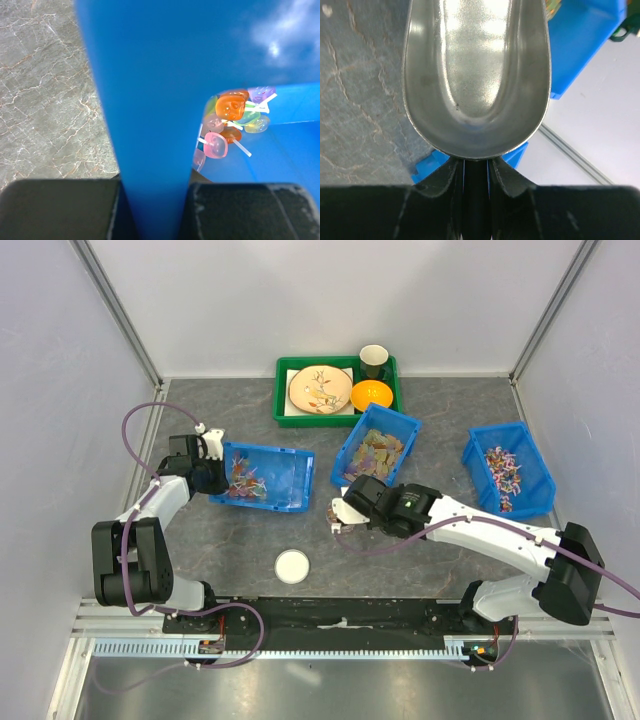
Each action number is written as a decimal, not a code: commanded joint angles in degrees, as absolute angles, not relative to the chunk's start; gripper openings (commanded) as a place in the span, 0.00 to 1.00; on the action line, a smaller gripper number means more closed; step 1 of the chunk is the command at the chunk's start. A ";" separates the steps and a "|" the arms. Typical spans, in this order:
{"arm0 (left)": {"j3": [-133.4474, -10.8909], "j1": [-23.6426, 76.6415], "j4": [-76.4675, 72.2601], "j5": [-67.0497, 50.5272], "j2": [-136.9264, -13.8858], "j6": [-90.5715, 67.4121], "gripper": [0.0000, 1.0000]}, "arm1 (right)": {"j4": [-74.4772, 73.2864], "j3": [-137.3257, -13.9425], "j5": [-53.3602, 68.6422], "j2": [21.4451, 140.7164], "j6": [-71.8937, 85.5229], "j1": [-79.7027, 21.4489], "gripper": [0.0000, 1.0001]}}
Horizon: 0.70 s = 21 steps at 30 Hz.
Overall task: Pack the candies
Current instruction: Place the fake candies in the packing bottle.
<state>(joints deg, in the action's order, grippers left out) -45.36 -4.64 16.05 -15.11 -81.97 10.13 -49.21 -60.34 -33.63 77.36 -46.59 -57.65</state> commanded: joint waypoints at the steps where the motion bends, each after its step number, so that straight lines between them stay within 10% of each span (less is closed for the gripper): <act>1: -45.09 -4.83 14.77 -14.76 -82.88 10.63 0.02 | -46.05 -66.26 -30.86 75.76 -44.74 -58.01 0.00; 21: -32.53 -4.83 -1.21 -19.25 -61.89 9.32 0.02 | -44.65 -73.48 -21.98 75.33 -40.61 -56.69 0.00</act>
<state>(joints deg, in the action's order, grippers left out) -34.74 -4.73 11.38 -18.48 -69.69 10.50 -46.39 -72.69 -23.79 78.98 -42.33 -57.30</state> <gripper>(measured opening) 0.140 0.272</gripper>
